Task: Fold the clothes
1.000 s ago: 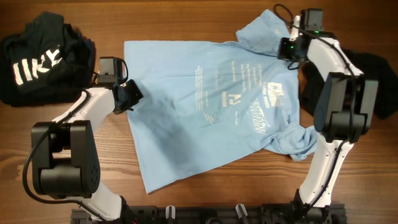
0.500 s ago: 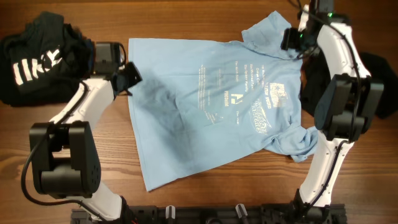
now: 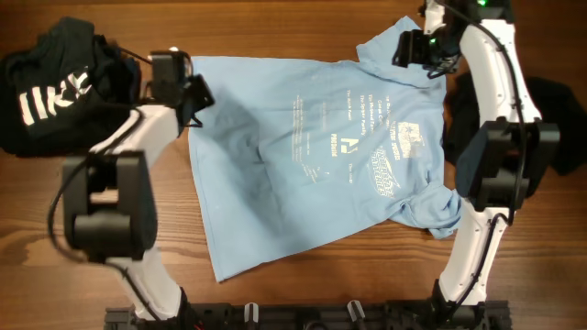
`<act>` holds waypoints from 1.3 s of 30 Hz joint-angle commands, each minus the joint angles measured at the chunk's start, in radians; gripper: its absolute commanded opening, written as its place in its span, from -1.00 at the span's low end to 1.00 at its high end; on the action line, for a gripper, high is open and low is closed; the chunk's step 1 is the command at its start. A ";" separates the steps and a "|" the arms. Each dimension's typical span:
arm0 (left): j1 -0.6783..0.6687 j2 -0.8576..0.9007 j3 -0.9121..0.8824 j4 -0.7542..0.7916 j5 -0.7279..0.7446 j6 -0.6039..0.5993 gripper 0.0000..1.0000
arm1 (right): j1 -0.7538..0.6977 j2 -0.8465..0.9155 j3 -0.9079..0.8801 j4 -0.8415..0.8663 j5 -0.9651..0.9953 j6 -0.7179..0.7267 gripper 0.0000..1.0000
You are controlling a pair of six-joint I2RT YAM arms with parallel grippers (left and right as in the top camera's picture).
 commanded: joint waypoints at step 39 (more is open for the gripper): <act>0.089 0.259 0.318 -0.109 -0.136 0.176 -0.92 | 0.038 -0.037 0.018 -0.027 0.008 0.016 0.73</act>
